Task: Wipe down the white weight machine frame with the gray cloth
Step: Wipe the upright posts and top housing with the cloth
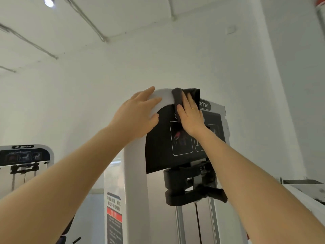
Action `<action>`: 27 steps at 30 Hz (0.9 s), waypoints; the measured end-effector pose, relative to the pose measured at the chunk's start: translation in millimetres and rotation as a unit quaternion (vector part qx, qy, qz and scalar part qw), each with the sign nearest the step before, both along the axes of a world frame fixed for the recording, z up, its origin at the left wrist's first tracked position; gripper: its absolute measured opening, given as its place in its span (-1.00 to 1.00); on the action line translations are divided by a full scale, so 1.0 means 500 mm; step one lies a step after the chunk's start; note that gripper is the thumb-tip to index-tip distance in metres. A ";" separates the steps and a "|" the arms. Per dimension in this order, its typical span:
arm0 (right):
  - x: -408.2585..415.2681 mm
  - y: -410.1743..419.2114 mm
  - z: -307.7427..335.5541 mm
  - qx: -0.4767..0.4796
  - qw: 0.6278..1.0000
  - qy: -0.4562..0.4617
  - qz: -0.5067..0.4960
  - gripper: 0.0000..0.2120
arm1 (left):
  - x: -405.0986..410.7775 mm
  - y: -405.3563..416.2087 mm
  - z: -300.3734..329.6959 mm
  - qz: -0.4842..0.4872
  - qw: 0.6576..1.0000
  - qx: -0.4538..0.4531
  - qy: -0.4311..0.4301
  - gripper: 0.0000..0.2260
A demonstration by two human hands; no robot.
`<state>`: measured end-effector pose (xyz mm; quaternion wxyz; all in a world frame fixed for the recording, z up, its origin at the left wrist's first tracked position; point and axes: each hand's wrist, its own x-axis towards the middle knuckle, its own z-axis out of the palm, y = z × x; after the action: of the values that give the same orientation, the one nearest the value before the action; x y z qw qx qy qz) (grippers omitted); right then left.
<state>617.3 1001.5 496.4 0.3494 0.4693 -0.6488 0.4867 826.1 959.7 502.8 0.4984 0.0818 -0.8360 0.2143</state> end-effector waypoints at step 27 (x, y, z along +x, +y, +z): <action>-0.269 0.005 0.015 -0.044 0.997 -0.056 0.043 -0.53 | -0.274 0.037 0.116 0.301 0.907 -0.235 -0.176 -0.41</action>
<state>482.6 1003.9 504.0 0.3118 0.4527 -0.6247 0.5546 689.0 978.0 560.8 0.2602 0.1711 -0.7710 0.5555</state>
